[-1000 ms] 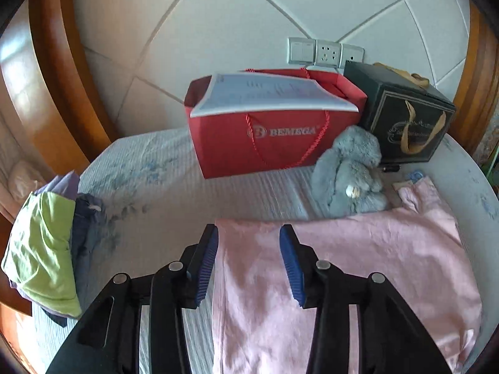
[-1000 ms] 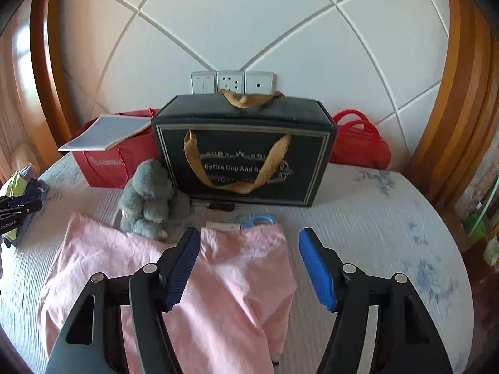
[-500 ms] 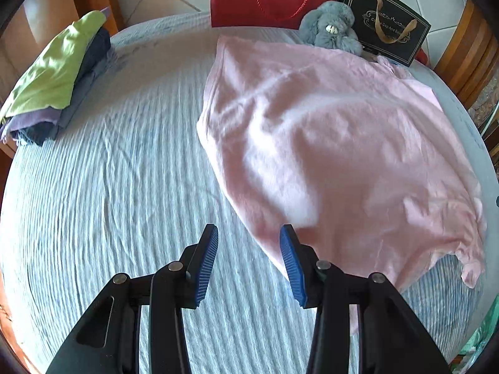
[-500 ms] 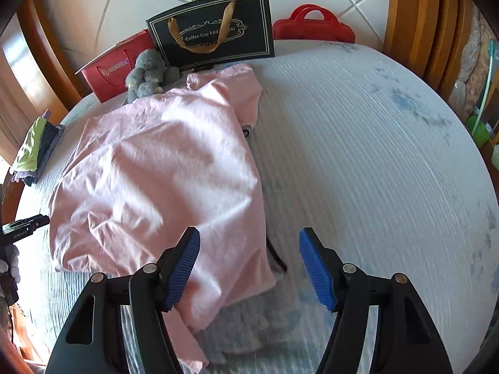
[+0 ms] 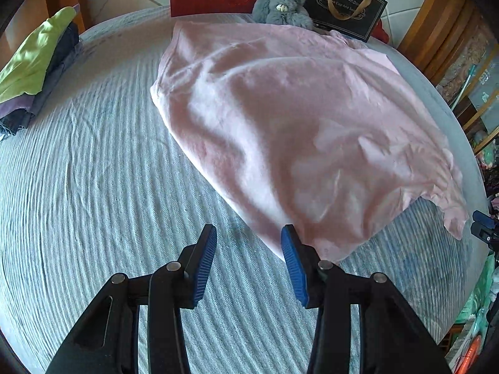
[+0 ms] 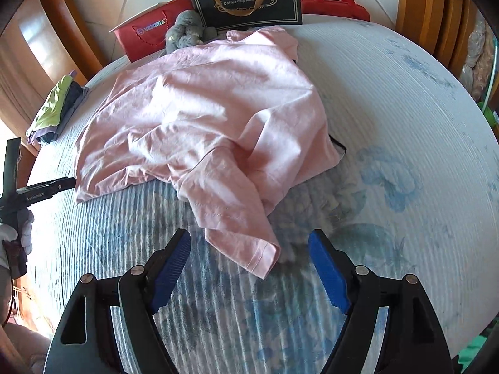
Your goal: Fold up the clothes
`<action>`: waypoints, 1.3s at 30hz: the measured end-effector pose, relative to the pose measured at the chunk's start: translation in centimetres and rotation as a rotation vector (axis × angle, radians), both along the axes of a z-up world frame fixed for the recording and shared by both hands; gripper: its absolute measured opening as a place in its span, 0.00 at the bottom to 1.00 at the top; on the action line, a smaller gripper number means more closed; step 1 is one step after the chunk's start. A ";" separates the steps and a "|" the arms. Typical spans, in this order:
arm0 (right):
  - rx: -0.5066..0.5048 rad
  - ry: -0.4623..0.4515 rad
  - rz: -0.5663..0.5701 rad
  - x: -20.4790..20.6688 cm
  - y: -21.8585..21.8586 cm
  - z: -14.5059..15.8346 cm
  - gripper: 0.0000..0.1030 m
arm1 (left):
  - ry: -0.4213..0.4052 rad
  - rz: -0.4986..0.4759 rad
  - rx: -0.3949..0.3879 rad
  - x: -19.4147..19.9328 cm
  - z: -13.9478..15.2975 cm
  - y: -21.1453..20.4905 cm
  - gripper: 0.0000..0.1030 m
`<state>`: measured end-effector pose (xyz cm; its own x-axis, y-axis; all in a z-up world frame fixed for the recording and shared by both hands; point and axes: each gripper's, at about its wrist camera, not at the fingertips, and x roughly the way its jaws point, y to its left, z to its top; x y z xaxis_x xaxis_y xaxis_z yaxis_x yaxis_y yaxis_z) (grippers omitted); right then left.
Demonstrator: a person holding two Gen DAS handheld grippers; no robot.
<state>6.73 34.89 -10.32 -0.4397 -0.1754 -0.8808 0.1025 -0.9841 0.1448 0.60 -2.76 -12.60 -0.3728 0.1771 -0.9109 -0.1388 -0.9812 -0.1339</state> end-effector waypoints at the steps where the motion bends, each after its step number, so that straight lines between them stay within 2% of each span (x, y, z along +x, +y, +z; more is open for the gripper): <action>1: 0.015 -0.009 0.008 -0.1 -0.5 -0.5 0.75 | 0.007 -0.009 -0.004 0.1 -0.1 0.4 0.42; 2: 0.029 -0.018 0.017 -0.5 -0.8 -0.7 0.74 | 0.015 -0.018 -0.009 0.3 -0.1 0.9 0.41; 3: 0.044 -0.027 0.025 -0.9 -1.0 -0.9 0.62 | 0.018 -0.031 -0.015 0.3 -0.2 1.3 0.37; 4: 0.058 -0.035 0.033 -1.3 -1.3 -1.1 0.31 | 0.017 -0.042 -0.027 0.1 -0.1 1.7 0.12; 5: 0.073 -0.044 0.042 -1.7 -1.5 -1.3 0.16 | 0.012 -0.043 -0.028 -0.1 0.1 1.9 0.01; 6: 0.087 -0.052 0.050 -2.1 -1.8 -1.5 0.03 | 0.007 -0.043 -0.028 -0.4 0.3 2.2 0.01; 7: 0.102 -0.061 0.058 -2.5 -2.0 -1.7 0.03 | 0.022 -0.048 -0.025 -0.6 0.8 2.4 0.01; 11: 0.054 0.086 0.045 -5.0 0.1 3.7 0.03 | 0.108 -0.045 -0.051 -3.1 4.4 3.2 0.00; 14: 0.046 0.179 0.031 -8.6 2.0 7.5 0.03 | 0.153 -0.034 -0.075 -6.8 6.1 3.1 0.01; 17: 0.070 0.206 0.012 -12.8 3.8 9.2 0.03 | 0.169 -0.020 -0.087 -9.8 7.0 3.4 0.01; 19: 0.059 0.197 0.021 -15.0 4.5 9.6 0.03 | 0.180 -0.017 -0.073 -9.8 7.4 3.4 0.03; 21: 0.022 0.164 0.060 -15.7 4.5 9.2 0.05 | 0.178 -0.016 -0.062 -9.1 7.2 3.4 0.20; 22: 0.003 0.146 0.083 -15.7 4.3 8.8 0.09 | 0.173 -0.014 -0.061 -8.5 6.9 3.4 0.39; 23: 0.007 0.129 0.103 -15.2 3.9 8.0 0.13 | 0.168 -0.011 -0.057 -7.9 6.4 3.5 0.45; 25: 0.011 0.101 0.120 -14.1 3.4 6.8 0.30 | 0.135 -0.001 -0.058 -6.7 5.1 3.3 0.45; 29: 0.000 0.057 0.100 -11.0 2.8 4.8 0.32 | 0.074 0.023 -0.054 -4.5 2.9 2.3 0.45; 30: -0.003 0.046 0.095 -10.2 2.7 4.3 0.41 | 0.068 0.021 -0.044 -3.9 2.8 2.0 0.45; 31: -0.006 0.035 0.090 -9.5 2.6 3.8 0.57 | 0.067 0.015 -0.033 -3.3 2.7 1.7 0.45; 33: -0.011 0.013 0.080 -8.0 2.3 2.9 0.69 | 0.066 -0.009 -0.025 -2.1 2.6 1.3 0.45; 36: -0.017 -0.010 0.058 -5.6 1.9 1.7 0.69 | 0.055 -0.048 -0.022 -0.4 2.2 1.0 0.47; 39: 0.000 -0.031 0.042 -3.7 1.4 0.9 0.76 | 0.038 -0.091 -0.018 0.9 1.4 1.4 0.48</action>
